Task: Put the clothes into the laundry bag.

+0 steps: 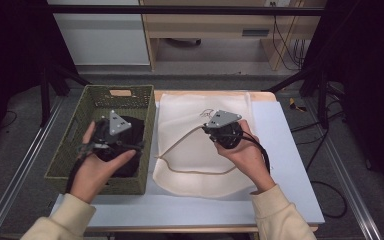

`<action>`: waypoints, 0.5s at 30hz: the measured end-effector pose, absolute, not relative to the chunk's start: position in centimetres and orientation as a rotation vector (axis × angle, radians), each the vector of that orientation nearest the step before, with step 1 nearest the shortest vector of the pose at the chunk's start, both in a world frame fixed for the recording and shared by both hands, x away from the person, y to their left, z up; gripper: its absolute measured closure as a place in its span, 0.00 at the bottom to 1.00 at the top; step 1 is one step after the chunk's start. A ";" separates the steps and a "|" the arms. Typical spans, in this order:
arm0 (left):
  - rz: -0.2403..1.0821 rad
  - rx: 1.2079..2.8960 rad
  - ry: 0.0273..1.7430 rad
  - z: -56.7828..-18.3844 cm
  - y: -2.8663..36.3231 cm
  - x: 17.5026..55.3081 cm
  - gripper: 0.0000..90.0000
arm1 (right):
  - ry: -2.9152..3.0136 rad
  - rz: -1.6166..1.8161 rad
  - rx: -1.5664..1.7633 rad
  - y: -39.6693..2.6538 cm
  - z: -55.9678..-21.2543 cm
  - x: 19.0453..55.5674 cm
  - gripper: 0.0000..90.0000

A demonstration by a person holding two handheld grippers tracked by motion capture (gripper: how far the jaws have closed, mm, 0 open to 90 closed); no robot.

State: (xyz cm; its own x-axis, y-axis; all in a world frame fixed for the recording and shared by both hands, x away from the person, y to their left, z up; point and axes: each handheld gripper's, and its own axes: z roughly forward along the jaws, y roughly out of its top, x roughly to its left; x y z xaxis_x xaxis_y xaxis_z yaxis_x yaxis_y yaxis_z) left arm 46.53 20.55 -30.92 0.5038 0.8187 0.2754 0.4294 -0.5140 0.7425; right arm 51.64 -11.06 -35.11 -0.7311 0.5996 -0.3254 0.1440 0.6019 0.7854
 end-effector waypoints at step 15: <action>0.700 2.175 1.388 -36.2 26.3 54.5 0.07 | 2.264 0.992 0.582 -10.5 -35.5 51.5 0.96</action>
State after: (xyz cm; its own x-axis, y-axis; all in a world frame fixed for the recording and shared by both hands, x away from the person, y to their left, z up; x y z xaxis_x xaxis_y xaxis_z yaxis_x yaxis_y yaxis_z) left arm 54.46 26.25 -36.24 0.3602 0.9175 0.1686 0.6811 -0.3822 0.6245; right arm 51.54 -10.50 -35.48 -0.7286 0.5938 -0.3415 0.1513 0.6258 0.7652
